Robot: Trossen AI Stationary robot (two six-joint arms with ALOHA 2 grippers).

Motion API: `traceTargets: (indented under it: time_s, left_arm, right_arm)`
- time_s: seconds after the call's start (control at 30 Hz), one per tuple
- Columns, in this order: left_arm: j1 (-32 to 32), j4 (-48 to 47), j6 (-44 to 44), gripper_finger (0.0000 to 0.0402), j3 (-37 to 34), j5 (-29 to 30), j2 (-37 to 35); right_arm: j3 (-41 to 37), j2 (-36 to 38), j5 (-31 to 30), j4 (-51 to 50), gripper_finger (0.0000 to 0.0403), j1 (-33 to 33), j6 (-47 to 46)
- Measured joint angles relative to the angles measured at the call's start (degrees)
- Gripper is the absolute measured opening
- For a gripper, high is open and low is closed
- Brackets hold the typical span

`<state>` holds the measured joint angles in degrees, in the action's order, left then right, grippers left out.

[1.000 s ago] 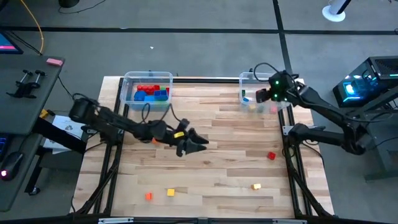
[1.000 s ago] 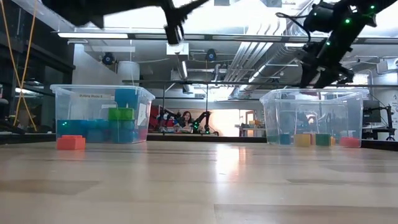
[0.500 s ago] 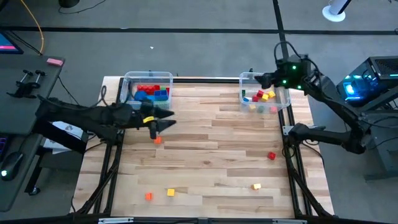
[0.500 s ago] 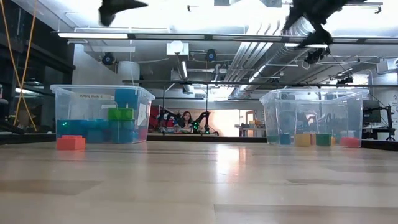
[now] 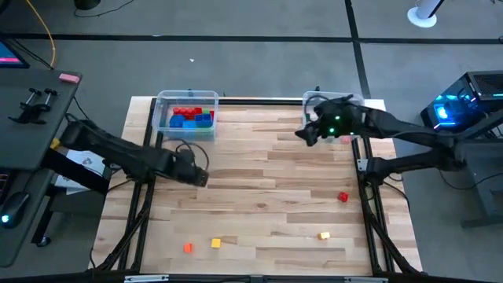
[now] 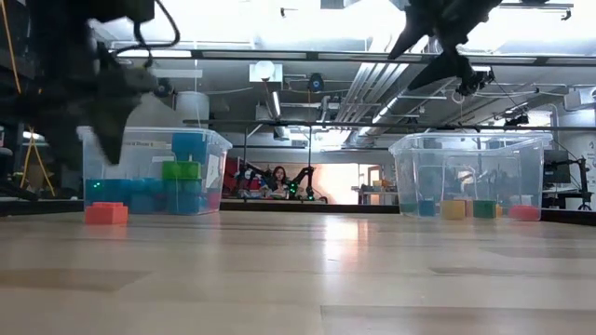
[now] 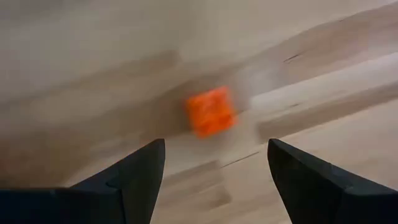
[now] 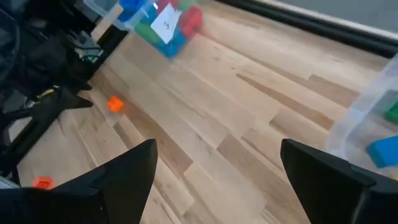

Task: Sort blocks by size
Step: Put the small game piece into the right transparent bin

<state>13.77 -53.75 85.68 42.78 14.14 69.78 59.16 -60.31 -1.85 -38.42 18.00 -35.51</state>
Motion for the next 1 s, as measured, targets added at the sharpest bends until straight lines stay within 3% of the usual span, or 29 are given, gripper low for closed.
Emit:
traceTargets:
  time_s: [0.23,0.37,0.7,0.8,0.93,1.0]
  left_arm:
    - [0.77,5.78,6.53,0.0268,0.04,2.86,8.39]
    - [-0.36,4.79,8.54,0.0268,0.07,1.34,12.84]
    - [-1.99,7.67,6.78,0.0262,0.07,0.54,19.74]
    - [-2.33,10.09,4.42,0.0221,0.09,0.63,20.38]
    - [-3.01,11.87,3.46,0.0108,0.04,2.14,20.01]
    - [-3.92,14.32,1.13,0.0096,0.04,3.91,19.61]
  right_arm:
    - [0.00,-3.78,-0.13,2.72,0.0336,-0.37,1.30]
    - [0.00,-3.83,-0.10,3.39,0.0336,-0.39,1.44]
    - [0.00,-3.67,0.47,3.35,0.0336,-0.37,2.45]
    - [0.00,-3.03,2.72,3.87,0.0336,-0.41,2.49]
    - [0.00,-1.10,6.55,4.44,0.0336,-0.90,1.60]
    - [0.00,0.57,7.04,5.02,0.0336,-1.78,-0.62]
